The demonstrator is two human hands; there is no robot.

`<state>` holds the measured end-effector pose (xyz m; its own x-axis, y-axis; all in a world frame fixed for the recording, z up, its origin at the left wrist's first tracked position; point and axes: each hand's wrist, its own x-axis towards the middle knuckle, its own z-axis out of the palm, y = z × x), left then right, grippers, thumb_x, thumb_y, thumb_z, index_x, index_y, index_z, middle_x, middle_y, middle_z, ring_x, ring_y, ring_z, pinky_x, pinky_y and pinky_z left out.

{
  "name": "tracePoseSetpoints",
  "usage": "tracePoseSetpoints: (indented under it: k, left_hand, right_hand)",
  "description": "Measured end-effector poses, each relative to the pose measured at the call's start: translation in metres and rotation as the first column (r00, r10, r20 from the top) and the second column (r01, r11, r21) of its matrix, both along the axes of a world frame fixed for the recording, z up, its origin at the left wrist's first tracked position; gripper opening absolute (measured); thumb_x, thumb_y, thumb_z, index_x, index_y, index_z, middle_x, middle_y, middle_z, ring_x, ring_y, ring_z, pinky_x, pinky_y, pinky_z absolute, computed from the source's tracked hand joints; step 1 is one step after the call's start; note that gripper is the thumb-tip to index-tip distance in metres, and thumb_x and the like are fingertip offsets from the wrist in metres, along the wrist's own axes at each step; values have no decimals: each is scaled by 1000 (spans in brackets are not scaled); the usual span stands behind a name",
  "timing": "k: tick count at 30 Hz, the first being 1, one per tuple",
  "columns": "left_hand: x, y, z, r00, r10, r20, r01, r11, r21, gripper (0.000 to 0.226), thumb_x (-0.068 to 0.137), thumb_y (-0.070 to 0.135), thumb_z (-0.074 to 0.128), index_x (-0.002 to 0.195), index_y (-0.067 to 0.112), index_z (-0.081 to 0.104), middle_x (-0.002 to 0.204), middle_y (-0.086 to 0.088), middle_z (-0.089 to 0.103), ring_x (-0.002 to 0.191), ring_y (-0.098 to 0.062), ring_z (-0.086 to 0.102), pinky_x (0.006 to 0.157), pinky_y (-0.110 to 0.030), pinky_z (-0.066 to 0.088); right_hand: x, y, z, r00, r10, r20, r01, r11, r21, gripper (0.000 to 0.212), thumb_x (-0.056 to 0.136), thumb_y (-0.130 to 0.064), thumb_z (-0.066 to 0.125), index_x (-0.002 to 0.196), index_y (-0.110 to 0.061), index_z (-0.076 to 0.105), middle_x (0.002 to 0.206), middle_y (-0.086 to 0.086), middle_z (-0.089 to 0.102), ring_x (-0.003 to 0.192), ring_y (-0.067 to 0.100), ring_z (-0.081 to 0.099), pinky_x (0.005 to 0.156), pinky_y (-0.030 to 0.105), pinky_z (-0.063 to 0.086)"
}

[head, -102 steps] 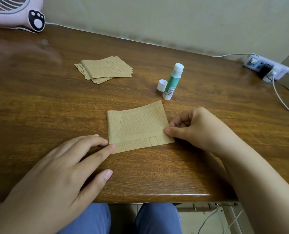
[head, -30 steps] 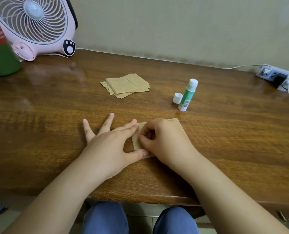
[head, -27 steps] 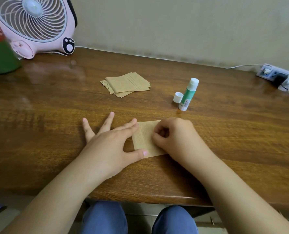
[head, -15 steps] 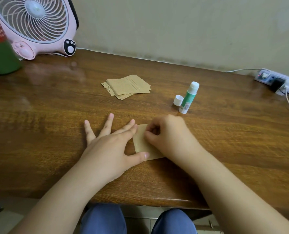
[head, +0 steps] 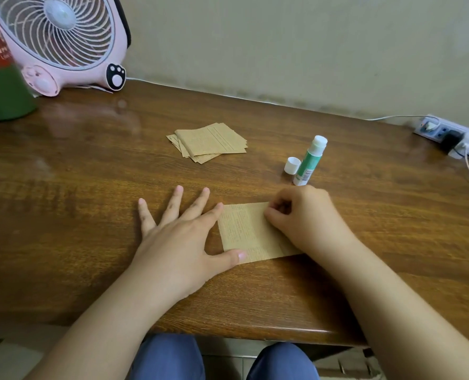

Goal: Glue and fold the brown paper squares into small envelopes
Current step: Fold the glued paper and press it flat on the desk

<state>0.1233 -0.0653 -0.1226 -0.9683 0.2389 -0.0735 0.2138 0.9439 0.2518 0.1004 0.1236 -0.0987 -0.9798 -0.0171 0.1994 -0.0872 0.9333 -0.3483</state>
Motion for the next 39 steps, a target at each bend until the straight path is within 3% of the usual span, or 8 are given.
tracePoseSetpoints:
  k: [5, 14, 20, 24, 29, 32, 34, 39]
  left_hand:
    - [0, 0, 0, 1000, 7, -2, -7, 1000, 0, 89, 71, 83, 32, 148, 46, 3, 154, 19, -20, 140, -13, -28, 109, -59, -19]
    - [0, -1, -1, 999, 10, -34, -10, 1000, 11, 91, 71, 83, 31, 148, 44, 3, 155, 18, -17, 141, -13, -26, 109, -59, -18]
    - [11, 7, 6, 985, 62, -159, -72, 996, -54, 94, 69, 87, 19, 147, 36, 24, 158, 10, -9, 143, -17, -22, 105, -64, -21]
    - [34, 19, 11, 964, 32, -264, -64, 991, -117, 100, 67, 84, 12, 108, 14, 70, 150, -5, 38, 144, -29, 17, 106, -69, -10]
    - [48, 22, 5, 909, -203, -365, 222, 975, 12, 57, 83, 63, 37, 61, 22, 68, 127, -1, 62, 129, -24, 47, 110, -60, 2]
    - [24, 14, 20, 924, -219, -312, 260, 961, 93, 33, 92, 56, 38, 98, 34, 61, 140, 20, 42, 138, -4, 22, 114, -48, -14]
    - [-1, 8, 16, 951, -232, -207, 243, 970, 27, 52, 89, 61, 40, 134, 35, 42, 147, 24, 26, 141, 0, 5, 110, -52, -23]
    - [-19, 7, 7, 971, -193, -141, 200, 979, 32, 74, 80, 72, 41, 145, 37, 29, 147, 31, 21, 142, -2, -3, 105, -58, -26]
  right_hand:
    - [-8, -46, -3, 987, 158, 11, -158, 987, -10, 11, 89, -30, 56, 86, -24, 66, 75, -12, 52, 72, 6, 50, 48, 8, 34]
    - [-14, 29, -4, 982, -179, 55, 181, 983, -42, 11, 86, -24, 59, 85, -18, 68, 89, 0, 63, 83, 13, 55, 67, 24, 43]
    - [27, 5, -1, 997, -39, -70, 43, 998, 53, 27, 92, -36, 50, 114, -25, 60, 109, -7, 57, 99, 11, 49, 85, 27, 44]
    - [48, -11, -8, 991, 133, 28, -136, 977, 164, 41, 97, -42, 36, 135, -29, 45, 139, -10, 42, 123, 14, 35, 103, 26, 30]
    - [35, 2, -8, 949, 305, 78, -310, 949, 58, 39, 93, -24, 48, 132, -24, 49, 136, -12, 46, 126, 7, 40, 103, 16, 28]
    - [27, 10, -3, 933, 349, 85, -353, 935, 35, 38, 84, -14, 52, 121, -24, 57, 122, -14, 53, 114, 5, 49, 96, 17, 38]
    - [21, 6, 0, 936, 344, 74, -349, 935, 69, 43, 84, -12, 51, 125, -25, 55, 123, -13, 51, 116, 5, 46, 96, 15, 35]
    - [7, -18, -5, 926, 370, 73, -375, 924, 71, 56, 85, -4, 45, 138, -21, 45, 133, -4, 46, 124, 14, 37, 104, 22, 30]
